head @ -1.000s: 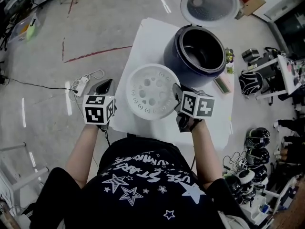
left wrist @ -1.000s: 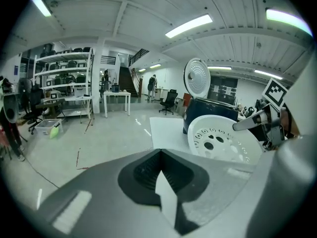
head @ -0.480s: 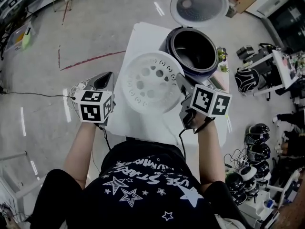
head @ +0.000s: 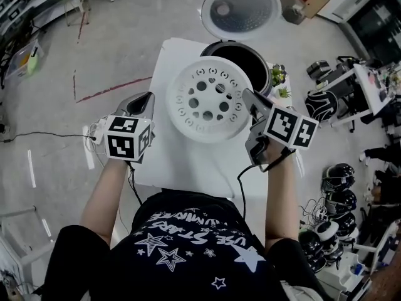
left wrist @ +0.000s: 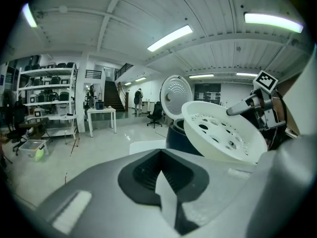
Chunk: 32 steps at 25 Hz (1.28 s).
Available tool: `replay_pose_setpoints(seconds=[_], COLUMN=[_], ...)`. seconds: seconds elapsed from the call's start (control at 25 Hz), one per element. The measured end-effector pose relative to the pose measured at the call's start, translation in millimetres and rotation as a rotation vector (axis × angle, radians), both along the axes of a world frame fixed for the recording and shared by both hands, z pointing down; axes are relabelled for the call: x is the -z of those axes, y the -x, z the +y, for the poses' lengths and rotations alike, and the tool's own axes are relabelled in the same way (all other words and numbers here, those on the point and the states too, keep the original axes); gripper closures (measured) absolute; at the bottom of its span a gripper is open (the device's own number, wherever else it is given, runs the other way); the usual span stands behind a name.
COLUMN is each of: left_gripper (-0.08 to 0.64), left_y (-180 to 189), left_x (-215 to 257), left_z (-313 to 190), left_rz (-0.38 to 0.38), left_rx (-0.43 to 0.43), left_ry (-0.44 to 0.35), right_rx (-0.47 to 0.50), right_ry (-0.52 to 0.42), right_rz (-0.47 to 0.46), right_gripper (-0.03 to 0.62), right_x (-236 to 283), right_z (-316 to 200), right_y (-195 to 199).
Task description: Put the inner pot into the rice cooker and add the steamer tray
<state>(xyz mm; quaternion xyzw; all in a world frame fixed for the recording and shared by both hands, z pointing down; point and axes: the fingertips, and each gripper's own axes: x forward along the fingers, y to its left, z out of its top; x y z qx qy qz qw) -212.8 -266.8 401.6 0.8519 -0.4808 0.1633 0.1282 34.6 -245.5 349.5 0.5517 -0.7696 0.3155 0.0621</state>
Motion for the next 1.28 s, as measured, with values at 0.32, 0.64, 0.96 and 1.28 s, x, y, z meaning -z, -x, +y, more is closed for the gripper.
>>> replay_pose_setpoints(seconds=[0.32,0.64,0.96,1.28], left_gripper=[0.548,0.548,0.548,0.548], left_y=[-51.7,-82.6,-106.7,-105.5], left_x=[30.3,52.2,52.8,39.2], left_z=[-19.8,-43.1,-60.1,-72.7], left_rz=[0.014,0.011,0.005,-0.003], left_rx=[-0.011,0.007,0.007,0.015], left_ry=[-0.054,-0.085,-0.077,-0.056], right_rx=[-0.032,-0.067,-0.063,-0.053], right_ry=[-0.039,-0.066,-0.051,-0.043], right_rz=[-0.028,-0.067,-0.119,-0.194], right_gripper=[0.518,0.517,0.527,0.534], right_x=[17.3,31.4,24.2,14.9], right_z=[-25.5,-58.3,-88.1,-109.7], right_y=[-50.5,-100.5,-119.3,-117.3])
